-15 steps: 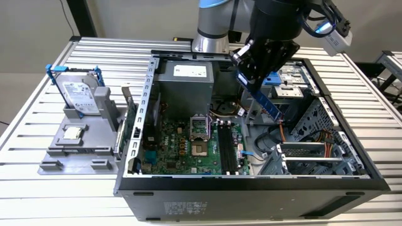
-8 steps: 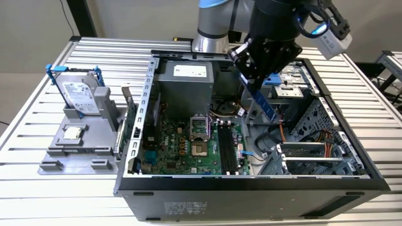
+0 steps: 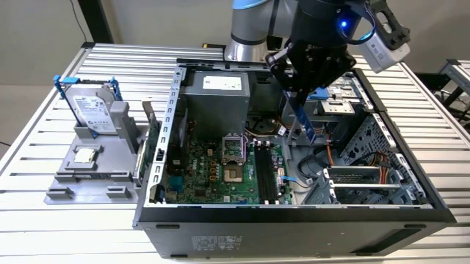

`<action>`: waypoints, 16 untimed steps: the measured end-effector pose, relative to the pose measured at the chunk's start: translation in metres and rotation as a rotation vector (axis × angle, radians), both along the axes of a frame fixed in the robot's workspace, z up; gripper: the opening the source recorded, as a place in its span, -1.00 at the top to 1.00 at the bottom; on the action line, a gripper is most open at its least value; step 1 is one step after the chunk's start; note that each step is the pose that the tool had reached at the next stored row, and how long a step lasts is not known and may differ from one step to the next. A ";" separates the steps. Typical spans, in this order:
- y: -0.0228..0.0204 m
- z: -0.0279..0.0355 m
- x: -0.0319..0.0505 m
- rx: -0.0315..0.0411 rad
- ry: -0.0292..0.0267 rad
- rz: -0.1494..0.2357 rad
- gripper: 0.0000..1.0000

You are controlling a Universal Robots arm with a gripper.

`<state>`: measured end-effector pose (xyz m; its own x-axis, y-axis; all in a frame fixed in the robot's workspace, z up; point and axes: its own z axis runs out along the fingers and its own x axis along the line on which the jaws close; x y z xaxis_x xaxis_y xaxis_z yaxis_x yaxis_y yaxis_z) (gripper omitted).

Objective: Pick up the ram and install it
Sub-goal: 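Insert the ram into the slot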

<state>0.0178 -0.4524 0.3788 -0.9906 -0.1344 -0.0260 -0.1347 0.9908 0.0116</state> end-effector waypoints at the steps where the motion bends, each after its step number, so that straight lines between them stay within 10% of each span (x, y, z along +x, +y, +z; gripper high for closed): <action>1: 0.0000 0.0000 0.0000 -0.0001 0.0000 -0.018 1.00; 6: 0.0000 -0.0002 0.0000 0.0000 0.0000 -0.099 1.00; 16: 0.0000 -0.0118 0.0089 -0.0001 0.0021 -0.099 1.00</action>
